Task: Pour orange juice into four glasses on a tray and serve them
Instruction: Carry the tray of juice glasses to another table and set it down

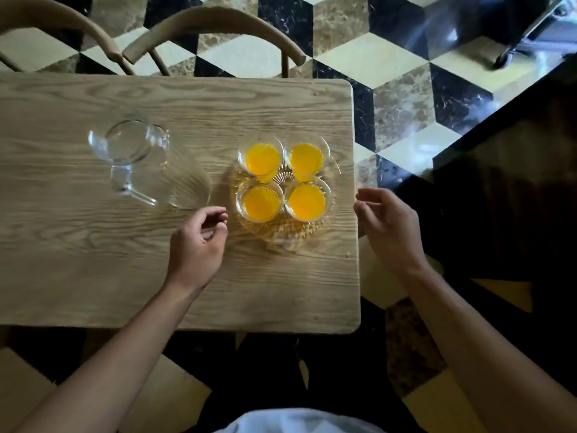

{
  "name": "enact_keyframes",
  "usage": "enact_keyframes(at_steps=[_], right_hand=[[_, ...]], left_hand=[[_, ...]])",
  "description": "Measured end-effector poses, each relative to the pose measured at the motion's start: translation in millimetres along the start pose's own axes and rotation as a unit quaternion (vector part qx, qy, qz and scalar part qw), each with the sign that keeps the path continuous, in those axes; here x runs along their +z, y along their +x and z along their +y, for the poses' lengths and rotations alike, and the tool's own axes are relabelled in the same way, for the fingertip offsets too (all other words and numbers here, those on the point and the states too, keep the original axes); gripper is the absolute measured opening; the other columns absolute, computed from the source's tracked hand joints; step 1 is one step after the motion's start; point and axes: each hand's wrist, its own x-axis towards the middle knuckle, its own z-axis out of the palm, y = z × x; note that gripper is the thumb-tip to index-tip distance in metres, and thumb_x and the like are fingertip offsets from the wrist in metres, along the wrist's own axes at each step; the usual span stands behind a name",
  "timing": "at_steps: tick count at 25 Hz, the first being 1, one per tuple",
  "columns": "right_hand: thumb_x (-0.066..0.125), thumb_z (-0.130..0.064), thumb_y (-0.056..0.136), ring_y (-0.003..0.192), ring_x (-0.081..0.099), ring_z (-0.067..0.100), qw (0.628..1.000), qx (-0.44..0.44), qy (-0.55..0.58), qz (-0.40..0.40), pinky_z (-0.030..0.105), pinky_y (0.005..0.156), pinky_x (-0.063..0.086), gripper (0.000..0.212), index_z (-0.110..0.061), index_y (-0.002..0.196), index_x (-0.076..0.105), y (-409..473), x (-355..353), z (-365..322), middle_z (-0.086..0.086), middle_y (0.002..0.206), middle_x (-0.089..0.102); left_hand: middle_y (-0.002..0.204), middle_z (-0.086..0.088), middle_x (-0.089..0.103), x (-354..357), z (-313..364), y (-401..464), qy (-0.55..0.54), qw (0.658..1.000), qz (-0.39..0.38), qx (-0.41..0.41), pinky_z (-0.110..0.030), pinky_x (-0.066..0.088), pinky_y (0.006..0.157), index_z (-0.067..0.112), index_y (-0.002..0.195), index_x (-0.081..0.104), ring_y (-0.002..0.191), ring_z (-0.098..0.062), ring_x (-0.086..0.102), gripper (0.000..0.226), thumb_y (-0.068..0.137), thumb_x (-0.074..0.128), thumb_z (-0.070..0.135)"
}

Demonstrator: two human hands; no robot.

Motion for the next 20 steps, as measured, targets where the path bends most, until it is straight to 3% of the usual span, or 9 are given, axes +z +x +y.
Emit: enact_keyframes(at_steps=[2,4,6,8,11,12,15,17,20], right_hand=[[0.070,-0.021,0.094,0.097,0.073,0.008,1.000,0.017,-0.018,0.002,0.035,0.083,0.063,0.029,-0.012,0.122,0.068,14.3,15.2,13.8,0.000,0.110,0.075],[0.070,-0.023,0.094,0.097,0.072,0.006,0.999,0.036,-0.037,0.010,0.020,0.083,0.060,0.030,-0.013,0.123,0.069,25.4,28.3,24.2,-0.002,0.111,0.074],[0.070,-0.025,0.094,0.097,0.070,0.004,0.997,0.059,-0.051,0.014,0.005,0.078,0.053,0.033,-0.013,0.125,0.067,35.3,39.6,32.9,-0.005,0.113,0.072],[0.070,-0.026,0.094,0.096,0.069,0.004,0.995,0.087,-0.047,0.019,0.006,0.078,0.052,0.035,-0.013,0.127,0.065,45.9,50.0,38.6,-0.005,0.112,0.072],[0.070,-0.029,0.093,0.090,0.068,0.005,0.991,0.105,-0.066,0.044,0.019,0.084,0.056,0.036,-0.013,0.125,0.067,58.9,58.4,39.2,-0.006,0.102,0.072],[0.070,-0.031,0.093,0.088,0.067,0.004,0.990,0.109,-0.074,0.048,0.019,0.083,0.056,0.036,-0.014,0.125,0.068,62.6,59.6,38.0,-0.008,0.099,0.071],[0.069,-0.036,0.092,0.080,0.066,-0.004,0.988,0.118,-0.088,0.039,0.001,0.065,0.046,0.032,-0.016,0.117,0.073,67.4,62.8,35.0,-0.009,0.094,0.072],[0.070,-0.037,0.092,0.071,0.066,-0.009,0.988,0.124,-0.086,0.035,-0.001,0.057,0.044,0.027,-0.017,0.109,0.077,68.5,65.8,32.9,-0.011,0.086,0.074],[0.072,-0.030,0.093,0.055,0.062,-0.015,0.987,0.135,-0.076,0.031,-0.001,0.048,0.040,0.016,-0.017,0.099,0.079,69.6,64.9,30.3,-0.018,0.072,0.068]], left_hand=[[0.106,0.001,0.076,11.0,-20.3,15.9,0.010,1.000,0.003,-0.027,-0.020,0.060,0.091,0.025,0.112,0.072,0.100,-0.015,0.075,0.029,0.101,0.063,0.001],[0.106,0.002,0.076,22.1,-35.9,28.4,0.014,0.998,0.010,-0.060,-0.040,0.061,0.099,0.022,0.118,0.075,0.098,-0.013,0.074,0.027,0.101,0.061,0.006],[0.109,0.002,0.077,29.9,-43.9,38.0,0.016,0.997,0.014,-0.080,-0.049,0.059,0.103,0.019,0.125,0.075,0.102,-0.016,0.074,0.032,0.097,0.059,0.020],[0.114,0.003,0.075,36.4,-46.8,49.8,0.026,0.995,0.028,-0.094,-0.051,0.058,0.105,0.015,0.132,0.073,0.106,-0.019,0.073,0.046,0.092,0.053,0.028],[0.116,0.006,0.068,40.6,-42.6,65.2,0.034,0.994,0.031,-0.101,-0.049,0.056,0.105,0.011,0.141,0.067,0.106,-0.018,0.068,0.057,0.092,0.051,0.033],[0.116,0.007,0.067,41.4,-40.4,70.4,0.032,0.993,0.032,-0.105,-0.047,0.056,0.106,0.010,0.143,0.066,0.107,-0.017,0.067,0.059,0.092,0.050,0.033],[0.126,0.004,0.070,45.9,-34.6,83.6,0.023,0.992,0.026,-0.117,-0.042,0.054,0.108,0.008,0.145,0.064,0.110,-0.016,0.067,0.058,0.094,0.050,0.033],[0.131,-0.006,0.074,49.1,-33.7,91.5,0.017,0.991,0.022,-0.129,-0.045,0.055,0.109,0.009,0.144,0.065,0.113,-0.023,0.070,0.053,0.098,0.053,0.031],[0.123,-0.014,0.077,53.8,-31.3,96.2,0.001,0.989,0.028,-0.142,-0.053,0.057,0.106,0.005,0.139,0.069,0.113,-0.031,0.074,0.040,0.103,0.060,0.021]])
